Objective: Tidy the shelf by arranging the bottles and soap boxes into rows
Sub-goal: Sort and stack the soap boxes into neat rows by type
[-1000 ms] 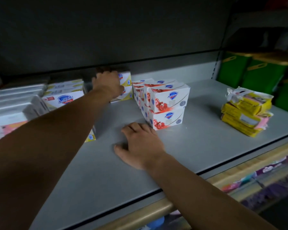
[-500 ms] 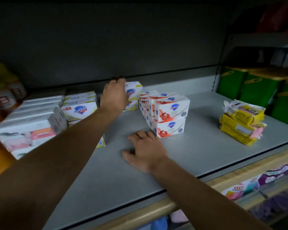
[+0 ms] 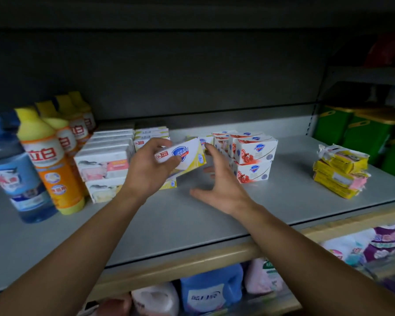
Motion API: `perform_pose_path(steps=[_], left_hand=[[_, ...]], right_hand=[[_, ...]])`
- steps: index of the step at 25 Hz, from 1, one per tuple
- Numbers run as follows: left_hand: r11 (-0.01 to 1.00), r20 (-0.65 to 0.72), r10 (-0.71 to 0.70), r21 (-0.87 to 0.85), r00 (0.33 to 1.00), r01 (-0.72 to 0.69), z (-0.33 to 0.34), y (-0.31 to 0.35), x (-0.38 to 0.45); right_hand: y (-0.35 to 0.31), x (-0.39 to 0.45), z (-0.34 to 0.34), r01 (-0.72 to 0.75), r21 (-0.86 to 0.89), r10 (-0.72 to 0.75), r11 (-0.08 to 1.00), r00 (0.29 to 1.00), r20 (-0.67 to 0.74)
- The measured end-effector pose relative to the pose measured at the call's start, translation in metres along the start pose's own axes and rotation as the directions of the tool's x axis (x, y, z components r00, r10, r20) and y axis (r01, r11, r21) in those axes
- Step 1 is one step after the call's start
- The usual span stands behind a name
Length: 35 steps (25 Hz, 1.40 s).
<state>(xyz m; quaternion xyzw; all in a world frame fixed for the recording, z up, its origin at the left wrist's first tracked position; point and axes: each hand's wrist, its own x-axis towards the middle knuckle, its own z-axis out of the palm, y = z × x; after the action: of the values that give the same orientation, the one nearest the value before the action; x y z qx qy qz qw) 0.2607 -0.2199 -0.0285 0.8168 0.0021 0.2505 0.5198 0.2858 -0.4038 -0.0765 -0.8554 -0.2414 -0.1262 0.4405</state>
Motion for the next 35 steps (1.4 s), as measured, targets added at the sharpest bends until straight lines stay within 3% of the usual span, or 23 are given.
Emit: perform_pose_path(steps=[3,8,13,16,19,21,23,25,27,29,30,32,35], left_hand=[[0.948,0.102,-0.128,-0.280,0.986,0.152,-0.019,-0.004,-0.012],[0.824,0.355,-0.185,-0.453,0.916,0.341,-0.044,-0.015,-0.023],[0.682,0.435,-0.278,-0.539,0.856,0.495,-0.049,-0.034,-0.036],[0.730,0.421,-0.326,-0.457,0.846,0.509,-0.042,-0.044,-0.043],[0.772,0.332,-0.402,-0.378,0.853,0.511,-0.031,-0.050,-0.047],[0.795,0.277,-0.409,-0.360,0.869,0.489,-0.026,-0.053,-0.047],[0.810,0.273,-0.397,-0.344,0.876,0.474,-0.024,-0.055,-0.047],[0.808,0.293,-0.387,-0.350,0.874,0.474,-0.026,-0.056,-0.047],[0.771,0.317,-0.378,-0.412,0.870,0.485,-0.029,-0.057,-0.048],[0.710,0.329,-0.382,-0.494,0.864,0.502,-0.032,-0.057,-0.046],[0.685,0.322,-0.387,-0.527,0.864,0.503,-0.032,-0.057,-0.046],[0.651,0.289,-0.386,-0.587,0.876,0.481,-0.031,-0.059,-0.046],[0.587,0.288,-0.329,-0.684,0.899,0.434,-0.033,-0.060,-0.046]], right_hand=[[-0.024,0.001,0.000,0.142,-0.028,-0.141,0.989,0.989,0.039],[-0.047,-0.003,-0.002,0.170,0.080,-0.178,0.982,0.978,0.111],[-0.050,-0.016,0.007,-0.154,0.330,0.122,0.931,0.986,0.114],[-0.049,-0.018,0.015,-0.397,0.402,0.355,0.825,0.918,0.178],[-0.047,-0.017,0.018,-0.592,0.303,0.503,0.747,0.801,0.326],[-0.044,-0.016,0.019,-0.669,0.288,0.559,0.685,0.737,0.380],[-0.041,-0.015,0.019,-0.689,0.311,0.575,0.655,0.721,0.387],[-0.041,-0.015,0.018,-0.678,0.346,0.569,0.649,0.734,0.372],[-0.042,-0.015,0.020,-0.606,0.420,0.520,0.676,0.796,0.311],[-0.042,-0.018,0.022,-0.427,0.446,0.399,0.787,0.903,0.160],[-0.043,-0.020,0.022,-0.312,0.378,0.303,0.872,0.949,0.086],[-0.044,-0.023,0.021,-0.125,0.267,0.116,0.956,0.992,0.047],[-0.048,-0.025,0.030,-0.087,0.445,0.090,0.891,0.996,0.015]])
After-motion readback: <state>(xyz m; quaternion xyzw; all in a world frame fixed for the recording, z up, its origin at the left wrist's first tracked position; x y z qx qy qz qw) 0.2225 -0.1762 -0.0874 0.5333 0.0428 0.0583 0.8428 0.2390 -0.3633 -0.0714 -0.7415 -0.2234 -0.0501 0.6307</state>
